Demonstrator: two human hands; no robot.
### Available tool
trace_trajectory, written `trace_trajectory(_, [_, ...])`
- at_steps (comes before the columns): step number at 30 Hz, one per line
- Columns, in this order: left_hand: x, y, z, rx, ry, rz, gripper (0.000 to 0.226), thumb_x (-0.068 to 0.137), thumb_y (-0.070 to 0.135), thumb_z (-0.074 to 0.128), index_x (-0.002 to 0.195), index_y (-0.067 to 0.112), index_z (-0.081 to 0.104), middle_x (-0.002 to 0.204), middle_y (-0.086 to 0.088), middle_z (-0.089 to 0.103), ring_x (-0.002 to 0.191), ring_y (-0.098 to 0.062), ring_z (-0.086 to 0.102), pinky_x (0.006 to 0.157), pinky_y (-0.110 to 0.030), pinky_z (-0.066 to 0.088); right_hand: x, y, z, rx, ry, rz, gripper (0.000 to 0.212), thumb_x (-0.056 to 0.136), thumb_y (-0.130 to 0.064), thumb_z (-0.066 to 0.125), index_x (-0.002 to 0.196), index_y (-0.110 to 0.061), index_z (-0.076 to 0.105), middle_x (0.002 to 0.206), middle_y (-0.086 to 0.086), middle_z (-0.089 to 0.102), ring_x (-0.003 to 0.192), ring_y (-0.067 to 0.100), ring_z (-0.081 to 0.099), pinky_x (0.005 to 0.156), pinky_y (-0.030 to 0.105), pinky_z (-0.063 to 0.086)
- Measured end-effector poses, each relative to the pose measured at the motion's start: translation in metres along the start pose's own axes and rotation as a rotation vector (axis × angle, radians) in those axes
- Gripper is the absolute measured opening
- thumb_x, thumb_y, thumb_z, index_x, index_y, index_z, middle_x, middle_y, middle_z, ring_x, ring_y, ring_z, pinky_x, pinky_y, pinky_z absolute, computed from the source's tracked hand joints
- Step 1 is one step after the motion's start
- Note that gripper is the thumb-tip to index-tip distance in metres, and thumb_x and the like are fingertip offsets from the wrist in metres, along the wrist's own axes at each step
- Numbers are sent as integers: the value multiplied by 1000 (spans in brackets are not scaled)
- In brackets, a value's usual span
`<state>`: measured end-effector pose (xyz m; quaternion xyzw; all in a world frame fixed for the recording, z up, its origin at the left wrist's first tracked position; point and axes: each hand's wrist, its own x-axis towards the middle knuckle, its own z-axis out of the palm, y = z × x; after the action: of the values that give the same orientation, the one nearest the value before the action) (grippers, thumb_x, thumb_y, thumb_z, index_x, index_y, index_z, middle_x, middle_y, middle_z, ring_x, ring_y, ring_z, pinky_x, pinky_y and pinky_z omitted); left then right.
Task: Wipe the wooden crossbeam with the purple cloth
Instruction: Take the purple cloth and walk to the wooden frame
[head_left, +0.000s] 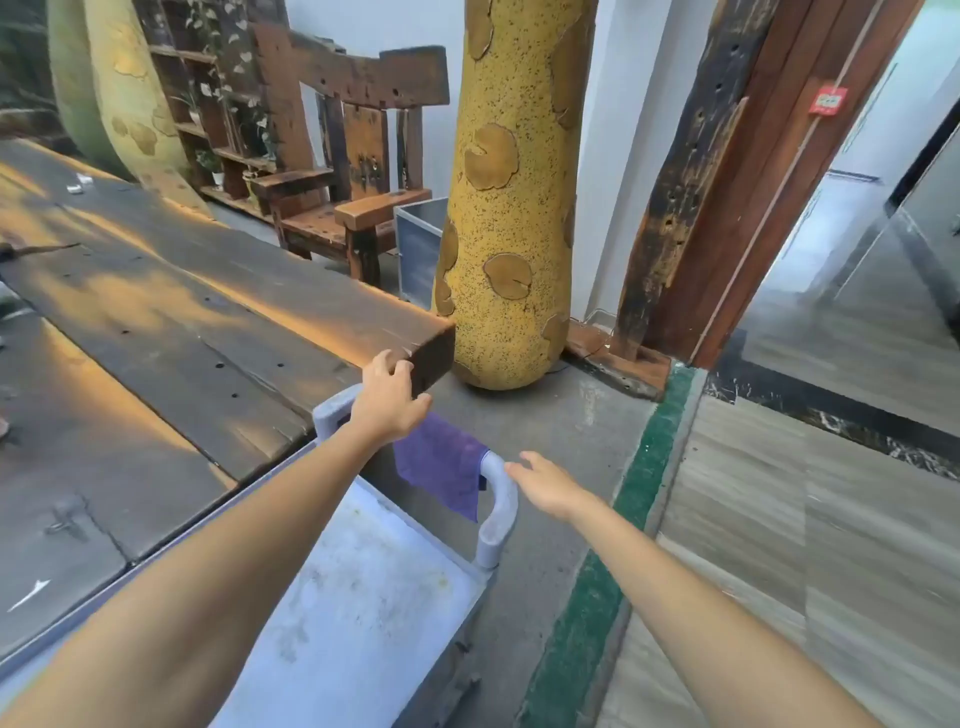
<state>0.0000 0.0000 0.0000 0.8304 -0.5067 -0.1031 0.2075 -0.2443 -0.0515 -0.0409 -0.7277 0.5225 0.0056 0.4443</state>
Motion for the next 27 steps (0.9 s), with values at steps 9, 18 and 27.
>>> trace_trajectory(9, [31, -21, 73, -149, -73, -348, 45, 99, 32, 46, 130, -1, 45, 131, -34, 44, 122, -52, 46, 105, -49, 39, 90, 13, 25, 471, -276, 194, 54, 99, -58, 46, 134, -21, 64, 128, 3, 71, 114, 19, 66, 94, 32, 49])
trace_trajectory(18, [54, -19, 96, -126, 183, -589, 50, 84, 44, 64, 113, 5, 53, 115, -22, 54, 119, -43, 42, 95, -51, 44, 121, -3, 25, 591, -321, -44, 40, 102, -29, 59, 141, -20, 53, 140, 6, 63, 125, 20, 62, 111, 35, 46])
trace_trajectory(27, [111, 4, 90, -140, 143, -380, 27, 100, 34, 48, 86, 12, 43, 76, -1, 54, 88, -33, 54, 73, -40, 38, 150, -9, -19, 780, -186, -193, 53, 110, -26, 40, 161, -27, 26, 157, 1, 44, 141, 19, 48, 120, 45, 37])
